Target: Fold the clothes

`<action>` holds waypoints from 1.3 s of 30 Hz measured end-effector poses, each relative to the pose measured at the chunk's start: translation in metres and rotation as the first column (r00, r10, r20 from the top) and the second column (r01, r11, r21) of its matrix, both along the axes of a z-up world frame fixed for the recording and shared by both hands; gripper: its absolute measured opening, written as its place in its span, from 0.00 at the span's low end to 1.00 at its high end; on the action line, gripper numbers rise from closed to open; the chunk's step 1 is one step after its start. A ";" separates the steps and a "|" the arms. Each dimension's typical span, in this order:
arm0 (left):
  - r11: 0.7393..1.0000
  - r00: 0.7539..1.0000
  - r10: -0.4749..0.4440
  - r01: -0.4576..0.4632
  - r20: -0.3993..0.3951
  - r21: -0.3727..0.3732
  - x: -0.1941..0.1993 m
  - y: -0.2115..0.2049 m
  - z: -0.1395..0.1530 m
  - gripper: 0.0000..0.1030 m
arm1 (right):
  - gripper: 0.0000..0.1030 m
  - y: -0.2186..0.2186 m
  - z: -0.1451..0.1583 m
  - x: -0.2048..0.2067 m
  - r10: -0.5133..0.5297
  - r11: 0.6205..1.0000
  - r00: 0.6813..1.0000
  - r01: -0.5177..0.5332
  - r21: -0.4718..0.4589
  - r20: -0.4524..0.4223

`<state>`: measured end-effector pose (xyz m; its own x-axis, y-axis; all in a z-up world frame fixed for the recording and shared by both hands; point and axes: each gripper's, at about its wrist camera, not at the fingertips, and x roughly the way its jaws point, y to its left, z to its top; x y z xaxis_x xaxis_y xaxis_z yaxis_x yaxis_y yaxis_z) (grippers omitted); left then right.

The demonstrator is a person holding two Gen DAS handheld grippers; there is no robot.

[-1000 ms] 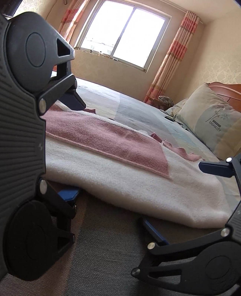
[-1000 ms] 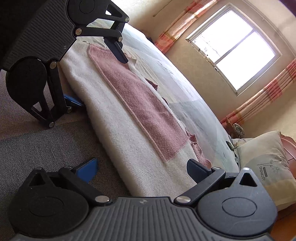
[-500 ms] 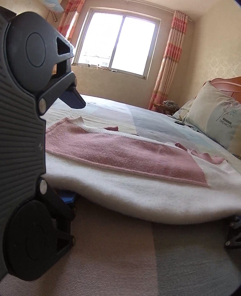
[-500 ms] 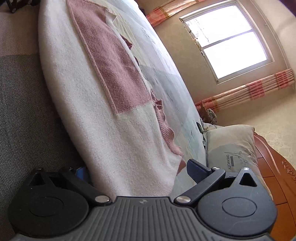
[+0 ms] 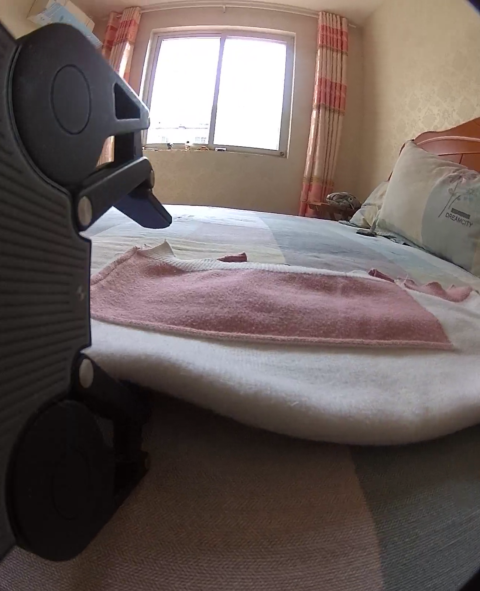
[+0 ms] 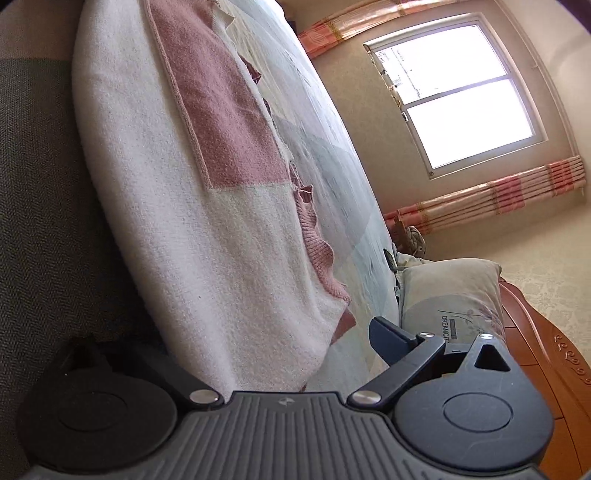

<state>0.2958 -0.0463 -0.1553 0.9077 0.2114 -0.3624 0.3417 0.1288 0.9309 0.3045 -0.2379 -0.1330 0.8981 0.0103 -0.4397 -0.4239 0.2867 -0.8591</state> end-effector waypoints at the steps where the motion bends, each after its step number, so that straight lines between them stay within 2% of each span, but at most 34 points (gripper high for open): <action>1: 1.000 1.000 -0.006 0.007 -0.018 0.018 0.002 -0.005 -0.006 0.49 | 0.80 0.008 -0.005 0.000 0.021 0.999 1.000 -0.020 -0.031 0.007; 2: 1.000 0.999 -0.003 0.004 -0.035 0.015 0.003 -0.007 -0.009 0.35 | 0.76 0.017 -0.009 0.001 0.042 0.997 0.999 -0.041 -0.059 0.007; 3: 1.000 0.999 0.001 0.000 -0.051 0.009 0.003 -0.009 -0.012 0.30 | 0.66 0.023 -0.013 0.002 0.063 0.995 0.998 -0.062 -0.084 0.006; 4: 1.000 0.999 0.005 -0.005 -0.051 -0.004 0.002 -0.007 -0.014 0.22 | 0.61 0.025 -0.017 0.002 0.080 0.992 0.997 -0.079 -0.103 0.005; 8: 1.000 0.999 0.009 -0.010 -0.045 -0.023 -0.003 -0.005 -0.020 0.06 | 0.56 0.022 -0.018 0.009 0.083 0.994 0.997 -0.083 -0.073 -0.010; 9: 1.000 0.999 0.007 -0.008 -0.051 -0.020 -0.002 -0.005 -0.021 0.06 | 0.53 0.022 -0.019 0.009 0.092 0.993 0.996 -0.092 -0.076 -0.014; 11: 0.999 0.998 0.010 -0.012 -0.063 -0.030 0.004 -0.005 -0.019 0.06 | 0.38 0.025 -0.024 0.010 0.116 0.987 0.993 -0.119 -0.108 -0.032; 12: 0.999 0.998 0.012 -0.015 -0.067 -0.039 0.007 -0.004 -0.018 0.06 | 0.23 0.028 -0.029 0.009 0.126 0.983 0.991 -0.130 -0.132 -0.035; 13: 0.999 0.998 0.012 -0.015 -0.066 -0.045 0.008 -0.003 -0.018 0.06 | 0.16 0.030 -0.034 0.008 0.136 0.978 0.990 -0.140 -0.156 -0.038; 16: 0.999 0.999 0.012 -0.014 -0.048 -0.046 0.007 -0.002 -0.017 0.07 | 0.15 0.032 -0.039 0.011 0.137 0.976 0.990 -0.138 -0.169 -0.017; 20: 0.998 0.999 0.036 -0.037 -0.013 -0.047 0.004 0.002 -0.012 0.23 | 0.16 0.033 -0.038 0.015 0.136 0.977 0.991 -0.133 -0.164 0.011; 22: 0.997 0.999 0.051 -0.051 -0.006 -0.065 0.008 0.004 -0.011 0.24 | 0.16 0.035 -0.041 0.016 0.140 0.973 0.990 -0.134 -0.188 0.021; 26: 0.998 0.999 0.045 -0.045 -0.005 -0.042 0.013 0.001 -0.015 0.20 | 0.16 0.040 -0.041 0.026 0.138 0.970 0.990 -0.132 -0.204 0.013; 30: 0.997 0.999 0.048 -0.048 -0.007 -0.059 0.019 0.002 -0.017 0.16 | 0.16 0.041 -0.042 0.028 0.137 0.969 0.990 -0.130 -0.212 0.016; 33: 0.996 0.998 0.050 -0.052 -0.022 -0.072 0.022 0.002 -0.019 0.05 | 0.16 0.040 -0.042 0.028 0.137 0.969 0.990 -0.130 -0.211 0.022; 39: 0.996 0.998 0.054 -0.055 -0.027 -0.070 0.029 0.000 -0.018 0.04 | 0.15 0.041 -0.045 0.030 0.119 0.970 0.993 -0.113 -0.214 0.017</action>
